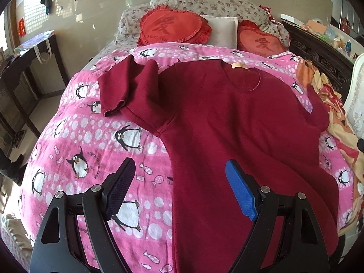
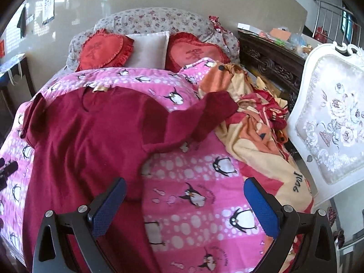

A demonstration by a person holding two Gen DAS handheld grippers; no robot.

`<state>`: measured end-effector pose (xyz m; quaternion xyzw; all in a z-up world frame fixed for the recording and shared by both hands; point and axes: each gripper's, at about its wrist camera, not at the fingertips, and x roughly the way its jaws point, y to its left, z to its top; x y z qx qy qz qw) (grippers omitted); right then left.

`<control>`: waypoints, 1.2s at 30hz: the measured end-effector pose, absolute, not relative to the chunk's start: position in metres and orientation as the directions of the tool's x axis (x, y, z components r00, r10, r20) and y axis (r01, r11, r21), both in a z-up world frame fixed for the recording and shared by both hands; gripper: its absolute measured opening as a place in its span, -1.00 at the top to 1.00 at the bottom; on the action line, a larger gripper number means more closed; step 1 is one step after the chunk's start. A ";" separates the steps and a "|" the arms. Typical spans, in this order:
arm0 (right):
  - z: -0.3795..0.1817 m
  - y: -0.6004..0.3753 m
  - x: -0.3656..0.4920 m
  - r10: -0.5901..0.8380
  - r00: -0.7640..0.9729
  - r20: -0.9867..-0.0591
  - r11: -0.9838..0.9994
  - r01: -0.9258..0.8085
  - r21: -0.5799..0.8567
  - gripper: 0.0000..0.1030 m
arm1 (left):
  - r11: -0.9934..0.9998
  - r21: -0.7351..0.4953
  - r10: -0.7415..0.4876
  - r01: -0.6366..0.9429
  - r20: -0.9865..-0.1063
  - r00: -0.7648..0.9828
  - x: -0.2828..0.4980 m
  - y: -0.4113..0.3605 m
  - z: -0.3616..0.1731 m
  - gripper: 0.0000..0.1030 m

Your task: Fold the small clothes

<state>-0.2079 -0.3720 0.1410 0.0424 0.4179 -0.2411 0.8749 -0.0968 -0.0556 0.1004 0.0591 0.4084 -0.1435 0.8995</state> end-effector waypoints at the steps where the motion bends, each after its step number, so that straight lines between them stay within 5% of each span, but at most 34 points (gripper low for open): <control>1: 0.142 -0.371 -0.207 -0.375 0.540 -0.753 0.883 0.455 -0.114 -0.98 | 0.951 -0.012 -0.212 0.308 -0.750 0.626 -0.097 -0.057 0.101 -0.59; 14: 0.141 -0.333 -0.163 -0.218 0.585 -0.781 0.923 0.383 0.030 -0.98 | 0.945 -0.017 -0.228 0.328 -0.753 0.618 -0.093 -0.067 0.098 -0.59; 36: 0.123 -0.316 -0.125 -0.240 0.558 -0.794 0.935 0.353 -0.034 -0.98 | 0.936 -0.029 -0.250 0.351 -0.759 0.602 -0.079 -0.084 0.094 -0.59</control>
